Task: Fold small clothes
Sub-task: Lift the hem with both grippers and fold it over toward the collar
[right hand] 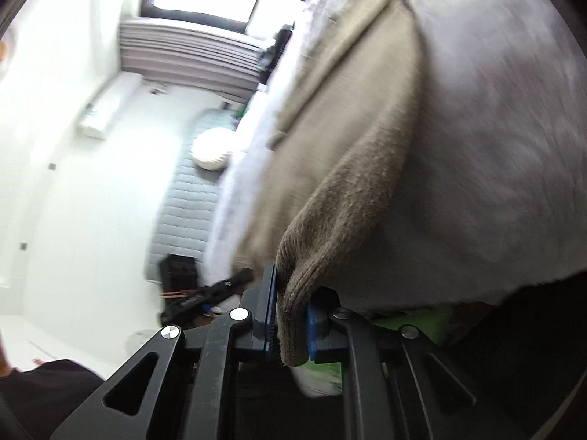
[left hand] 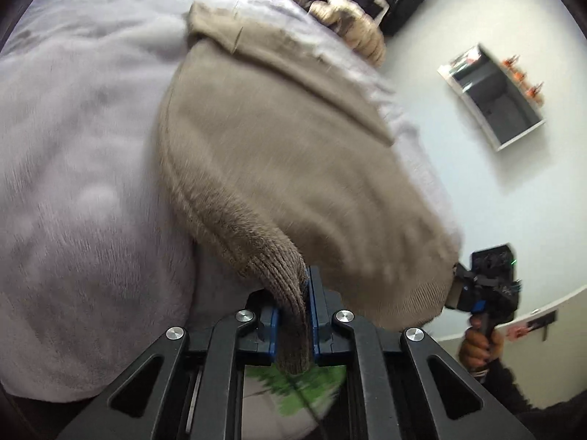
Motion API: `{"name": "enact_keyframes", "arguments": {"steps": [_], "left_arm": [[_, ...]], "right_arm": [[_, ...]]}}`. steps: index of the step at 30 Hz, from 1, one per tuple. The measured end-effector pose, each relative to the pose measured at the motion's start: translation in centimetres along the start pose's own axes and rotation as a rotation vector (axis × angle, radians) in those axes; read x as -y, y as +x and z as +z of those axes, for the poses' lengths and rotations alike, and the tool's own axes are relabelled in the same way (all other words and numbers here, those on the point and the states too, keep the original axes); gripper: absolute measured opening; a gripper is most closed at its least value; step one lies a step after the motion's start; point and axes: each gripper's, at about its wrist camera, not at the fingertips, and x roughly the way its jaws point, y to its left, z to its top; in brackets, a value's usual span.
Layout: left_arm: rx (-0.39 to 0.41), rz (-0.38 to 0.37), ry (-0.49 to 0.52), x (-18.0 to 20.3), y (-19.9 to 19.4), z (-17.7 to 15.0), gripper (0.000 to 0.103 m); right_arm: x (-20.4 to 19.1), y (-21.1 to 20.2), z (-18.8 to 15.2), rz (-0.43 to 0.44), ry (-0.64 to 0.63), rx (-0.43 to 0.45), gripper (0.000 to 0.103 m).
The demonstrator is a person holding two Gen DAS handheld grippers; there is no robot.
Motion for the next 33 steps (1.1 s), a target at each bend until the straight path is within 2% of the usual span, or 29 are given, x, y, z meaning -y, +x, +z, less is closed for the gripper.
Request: {"name": "enact_keyframes", "arguments": {"steps": [4,7,15,20,25,28,33], "left_arm": [[0.096,-0.055,0.002,0.8,-2.7,3.1,0.014],[0.152,-0.036,0.023,1.5,-3.7,5.9,0.014],[0.254,-0.022,0.030,2.6,-3.9,14.5,0.014],[0.298,-0.001,0.039,3.5,-2.1,21.0,0.014],[0.308,0.022,0.037,3.2,0.9,27.0,0.014],[0.297,0.039,0.027,2.5,3.8,30.3,0.014],[0.224,0.115,-0.008,-0.4,9.9,33.6,0.014]], "right_arm": [[-2.7,-0.8,2.9,0.108,-0.022,0.066,0.010],[-4.5,-0.9,5.4,0.171,-0.038,0.110,0.009],[-7.7,0.5,13.3,0.243,-0.087,0.178,0.009],[-8.7,2.0,19.4,0.218,-0.118,0.203,0.009],[-7.8,4.6,26.0,0.174,-0.109,0.209,0.009],[-5.7,6.4,30.0,0.146,-0.075,0.212,0.009],[1.6,10.6,34.6,0.058,0.083,0.214,0.009]]}}
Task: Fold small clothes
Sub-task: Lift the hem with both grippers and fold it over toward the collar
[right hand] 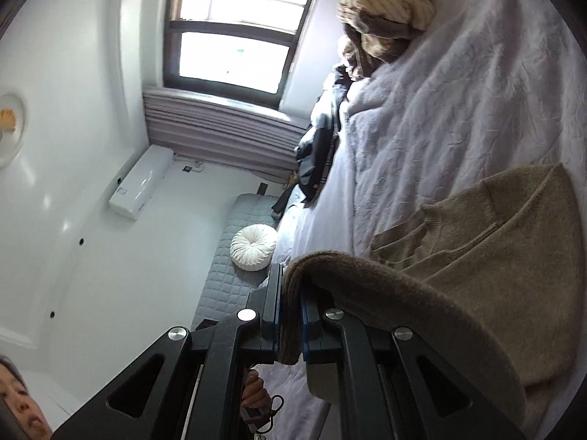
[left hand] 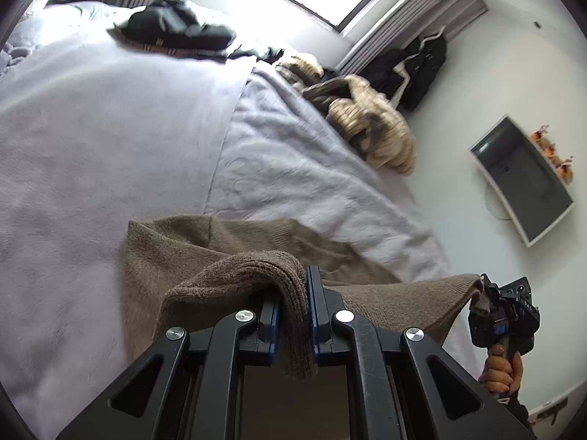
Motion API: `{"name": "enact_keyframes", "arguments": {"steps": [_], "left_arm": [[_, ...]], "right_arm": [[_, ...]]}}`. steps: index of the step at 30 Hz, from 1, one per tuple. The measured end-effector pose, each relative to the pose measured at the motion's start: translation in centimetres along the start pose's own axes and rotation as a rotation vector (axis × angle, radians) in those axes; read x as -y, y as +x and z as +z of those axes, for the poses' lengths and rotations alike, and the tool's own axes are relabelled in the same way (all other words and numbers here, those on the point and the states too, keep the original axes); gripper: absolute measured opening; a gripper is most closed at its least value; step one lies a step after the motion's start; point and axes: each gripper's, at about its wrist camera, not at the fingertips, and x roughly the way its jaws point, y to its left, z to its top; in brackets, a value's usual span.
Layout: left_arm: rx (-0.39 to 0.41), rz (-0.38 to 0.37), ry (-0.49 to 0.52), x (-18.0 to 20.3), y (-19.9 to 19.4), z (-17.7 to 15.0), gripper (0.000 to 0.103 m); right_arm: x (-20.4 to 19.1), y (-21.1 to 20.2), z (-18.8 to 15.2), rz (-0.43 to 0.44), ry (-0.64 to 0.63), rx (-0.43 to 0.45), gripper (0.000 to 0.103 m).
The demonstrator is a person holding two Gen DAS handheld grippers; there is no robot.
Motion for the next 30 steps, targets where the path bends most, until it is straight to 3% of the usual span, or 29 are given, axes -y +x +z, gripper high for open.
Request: {"name": "enact_keyframes", "arguments": {"steps": [4,7,9,13,15,17,19,21,22,23,25,30], "left_arm": [[-0.077,0.079,0.007,-1.9,5.4,-0.3,0.014],[-0.093,0.126,0.018,-2.7,7.3,-0.6,0.015],[-0.110,0.124,-0.004,-3.3,8.1,-0.4,0.022],[-0.119,0.087,-0.045,-4.1,8.0,0.1,0.022],[-0.107,0.067,-0.055,-3.9,7.4,0.3,0.022],[-0.090,0.044,-0.061,-3.5,6.4,0.5,0.022],[-0.077,0.019,-0.053,-3.0,5.5,0.6,0.023],[-0.072,0.022,-0.025,-2.3,4.9,0.6,0.048],[-0.052,0.039,-0.010,-2.1,4.5,0.6,0.077],[-0.010,0.066,0.005,-1.8,3.8,0.6,0.083],[0.028,0.070,0.037,-1.3,2.7,0.7,0.083],[-0.008,0.168,0.083,-1.6,2.6,0.3,0.083]], "right_arm": [[5.5,2.8,1.0,-0.095,0.100,-0.017,0.009],[8.5,3.9,1.5,-0.138,0.162,-0.013,0.012],[9.3,4.2,1.8,-0.142,0.186,-0.008,0.013],[9.9,3.9,2.7,-0.118,0.240,0.020,0.013],[9.6,3.3,3.1,-0.103,0.260,0.056,0.025],[8.9,2.7,3.4,-0.095,0.241,0.083,0.062],[7.8,2.1,3.4,-0.098,0.209,0.090,0.064],[6.7,1.8,3.5,-0.124,0.178,0.084,0.064],[6.4,1.7,3.4,-0.138,0.165,0.082,0.064],[6.0,1.5,3.3,-0.160,0.146,0.078,0.064],[5.6,1.5,3.2,-0.214,0.111,0.067,0.064],[4.1,1.0,1.8,-0.441,-0.049,0.000,0.064]]}}
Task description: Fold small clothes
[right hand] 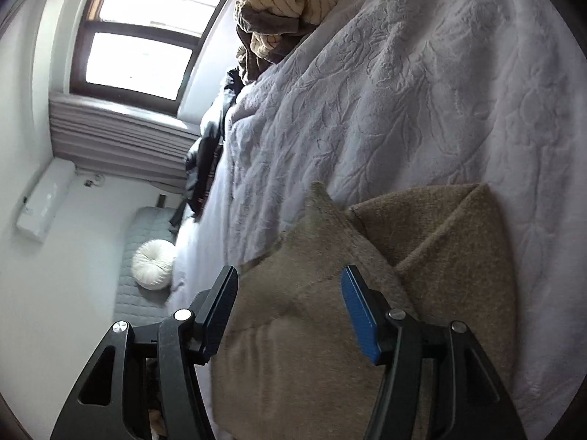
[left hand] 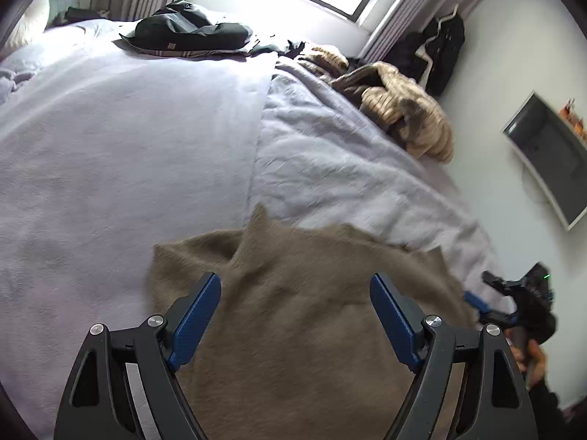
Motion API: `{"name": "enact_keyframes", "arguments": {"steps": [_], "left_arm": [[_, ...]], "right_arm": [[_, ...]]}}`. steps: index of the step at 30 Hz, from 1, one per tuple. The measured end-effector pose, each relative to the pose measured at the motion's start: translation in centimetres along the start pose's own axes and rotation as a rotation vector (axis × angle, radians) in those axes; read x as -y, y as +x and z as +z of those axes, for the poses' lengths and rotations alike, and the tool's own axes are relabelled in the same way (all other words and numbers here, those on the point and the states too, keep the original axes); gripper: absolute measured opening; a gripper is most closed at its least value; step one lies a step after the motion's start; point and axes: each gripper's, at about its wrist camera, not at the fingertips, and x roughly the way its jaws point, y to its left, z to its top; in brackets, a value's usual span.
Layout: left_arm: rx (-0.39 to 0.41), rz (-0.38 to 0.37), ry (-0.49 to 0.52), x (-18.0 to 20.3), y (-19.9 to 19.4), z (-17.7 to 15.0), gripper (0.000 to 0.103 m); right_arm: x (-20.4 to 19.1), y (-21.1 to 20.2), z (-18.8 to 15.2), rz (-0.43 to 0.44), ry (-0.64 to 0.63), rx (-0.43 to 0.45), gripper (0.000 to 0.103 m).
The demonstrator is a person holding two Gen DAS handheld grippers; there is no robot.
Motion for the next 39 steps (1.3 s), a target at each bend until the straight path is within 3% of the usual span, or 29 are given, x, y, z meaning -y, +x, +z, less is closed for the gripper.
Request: {"name": "enact_keyframes", "arguments": {"steps": [5,7,12,16,19,20,21,22,23,25,27,29,34,36,39], "left_arm": [[-0.119,0.021,0.010,-1.9,-0.3,-3.5,0.083],[-0.164,0.014,0.009,-2.7,-0.8,-5.2,0.083],[-0.240,-0.047,-0.004,-4.0,-1.8,-8.5,0.083],[-0.274,-0.102,-0.046,-4.5,-2.3,-10.6,0.083],[-0.261,-0.111,-0.041,-4.1,-2.7,-10.9,0.081],[-0.255,-0.123,-0.038,-3.9,-2.9,-11.0,0.071],[-0.258,-0.122,-0.034,-3.7,-2.9,-11.0,0.066],[-0.261,-0.113,-0.026,-3.4,-2.9,-11.0,0.057],[-0.261,-0.107,-0.016,-3.2,-2.9,-10.8,0.034],[-0.274,-0.076,0.018,-2.9,-2.9,-10.5,0.006],[-0.269,-0.112,0.023,-2.8,-3.6,-10.2,0.006],[-0.255,-0.083,0.070,-2.5,-4.4,-10.3,0.006],[-0.304,-0.005,0.121,-3.6,-3.0,-12.9,0.006],[-0.280,-0.003,0.129,-3.8,-3.3,-13.5,0.006],[-0.265,0.023,0.123,-3.9,-4.7,-13.4,0.006]], "right_arm": [[0.8,-3.1,-2.7,-0.147,-0.099,-0.050,0.064],[1.9,-4.4,-3.8,-0.162,-0.093,-0.081,0.064],[3.9,-6.5,-5.4,-0.097,-0.048,-0.131,0.059],[3.9,-6.8,-6.8,-0.025,-0.047,-0.197,0.049],[3.6,-6.1,-8.1,-0.056,-0.085,-0.251,0.041],[3.7,-5.8,-8.4,-0.066,-0.088,-0.259,0.031],[3.7,-5.6,-8.6,-0.076,-0.089,-0.259,0.024],[3.6,-5.7,-8.7,-0.084,-0.089,-0.253,0.007],[3.4,-6.0,-8.8,-0.074,-0.085,-0.241,0.006],[2.6,-6.9,-8.8,-0.056,-0.101,-0.210,0.006],[1.6,-7.9,-8.7,-0.038,-0.122,-0.182,0.006],[1.4,-9.0,-9.1,-0.045,-0.142,-0.181,0.005],[5.4,-7.2,-11.3,-0.180,-0.124,-0.239,0.005],[7.0,-7.6,-11.8,-0.115,-0.060,-0.203,0.005],[7.2,-9.0,-11.9,-0.119,-0.040,-0.177,0.005]]}}
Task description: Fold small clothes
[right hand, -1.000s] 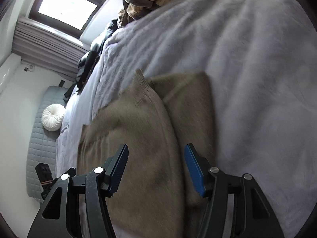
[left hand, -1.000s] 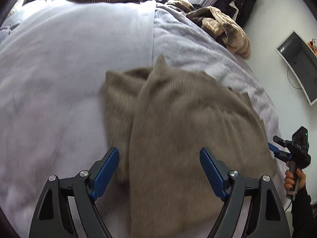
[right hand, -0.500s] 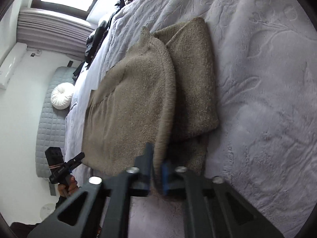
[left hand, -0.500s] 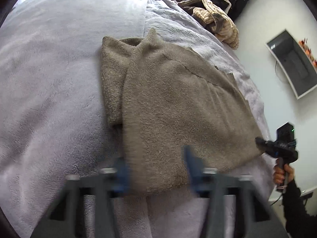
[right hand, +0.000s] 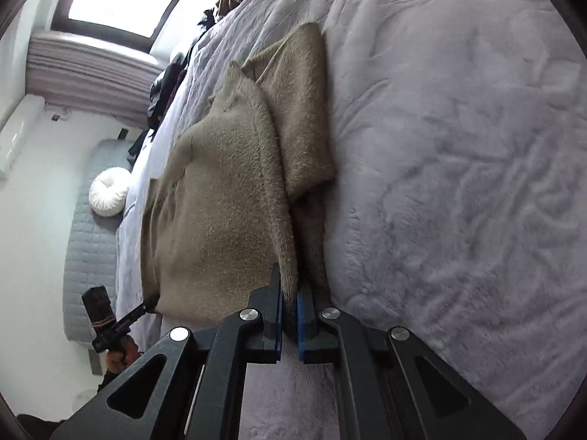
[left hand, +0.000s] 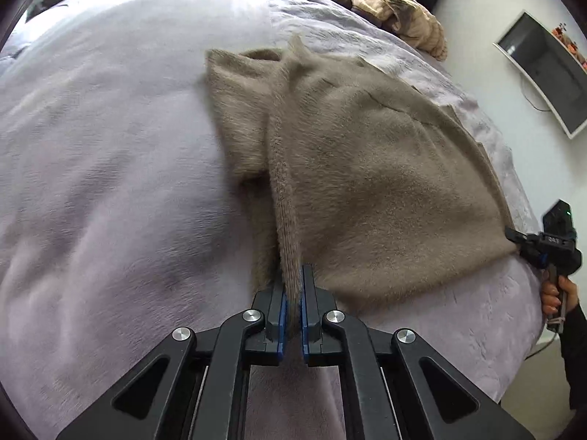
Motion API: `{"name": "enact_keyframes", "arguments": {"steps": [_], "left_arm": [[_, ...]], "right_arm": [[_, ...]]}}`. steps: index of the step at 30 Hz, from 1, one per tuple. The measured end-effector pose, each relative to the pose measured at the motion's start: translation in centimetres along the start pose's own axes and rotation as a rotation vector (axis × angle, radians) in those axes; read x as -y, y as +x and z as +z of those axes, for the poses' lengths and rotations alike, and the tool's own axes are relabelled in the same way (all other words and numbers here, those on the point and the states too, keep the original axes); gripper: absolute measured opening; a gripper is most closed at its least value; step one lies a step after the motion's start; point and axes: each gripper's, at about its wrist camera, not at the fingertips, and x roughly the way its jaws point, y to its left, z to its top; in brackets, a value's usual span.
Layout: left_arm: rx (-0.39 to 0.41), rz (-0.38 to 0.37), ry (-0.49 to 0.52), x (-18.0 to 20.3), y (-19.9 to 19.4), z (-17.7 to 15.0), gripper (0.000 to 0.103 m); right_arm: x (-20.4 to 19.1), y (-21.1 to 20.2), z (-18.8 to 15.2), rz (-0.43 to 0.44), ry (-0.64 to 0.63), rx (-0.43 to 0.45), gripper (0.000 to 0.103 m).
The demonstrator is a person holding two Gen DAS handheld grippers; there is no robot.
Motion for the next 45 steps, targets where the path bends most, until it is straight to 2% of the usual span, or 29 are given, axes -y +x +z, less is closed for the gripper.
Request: {"name": "enact_keyframes", "arguments": {"steps": [2,4,6,8,11,13,17,21,24,25,26,30,31,34,38,43,45], "left_arm": [[0.011,0.007,-0.006,-0.1,-1.2,0.0,0.006],[0.035,0.030,-0.013,-0.2,-2.4,0.4,0.007],[0.080,0.051,-0.012,0.0,-3.4,1.7,0.006],[0.125,0.047,-0.001,0.7,-3.9,3.8,0.007],[0.171,0.046,0.008,2.0,-3.2,7.3,0.007],[0.184,0.050,0.021,2.9,-1.9,10.0,0.006],[0.165,0.091,0.017,4.0,1.5,14.0,0.007],[0.137,0.134,0.002,3.6,4.7,15.9,0.007],[0.101,0.173,-0.014,2.7,7.4,15.9,0.006],[0.099,0.174,-0.014,2.3,7.8,15.6,0.007],[0.103,0.172,-0.017,1.9,8.1,15.5,0.007],[0.108,0.131,-0.037,1.2,8.0,15.4,0.006],[0.106,0.133,-0.030,1.2,8.0,15.4,0.006],[0.108,0.151,-0.010,1.4,8.0,15.3,0.006],[0.117,0.170,-0.011,1.9,7.9,15.5,0.006],[0.121,0.165,-0.004,2.1,7.4,15.7,0.007],[0.122,0.167,-0.002,2.1,7.3,15.7,0.007]], "right_arm": [[-0.1,-1.5,-0.2,-0.022,0.002,0.026,0.008],[-0.4,-3.4,0.0,-0.004,0.039,0.104,0.010],[-1.4,-4.7,1.1,0.033,0.033,0.164,0.011],[-3.4,-4.6,2.6,0.034,-0.019,0.185,0.011],[-6.8,-2.3,5.1,-0.037,-0.104,0.172,0.011],[-8.4,-0.1,6.5,-0.071,-0.109,0.154,0.011],[-10.5,4.1,9.9,-0.077,-0.099,0.139,0.011],[-11.7,7.2,12.6,-0.164,-0.126,0.151,0.011],[-10.5,9.0,13.8,-0.237,-0.127,0.130,0.011],[-9.9,9.6,14.0,-0.266,-0.130,0.122,0.003],[-9.3,9.8,14.2,-0.296,-0.138,0.131,0.000],[-9.0,8.4,14.4,-0.317,-0.153,0.213,0.000],[-9.3,7.8,14.4,-0.337,-0.170,0.239,0.010],[-9.2,7.7,14.7,-0.290,-0.196,0.185,0.021],[-9.1,9.4,15.3,-0.320,-0.211,0.092,0.022],[-9.5,9.4,15.4,-0.313,-0.248,0.067,0.024],[-9.5,8.9,15.5,-0.326,-0.257,0.089,0.024]]}}
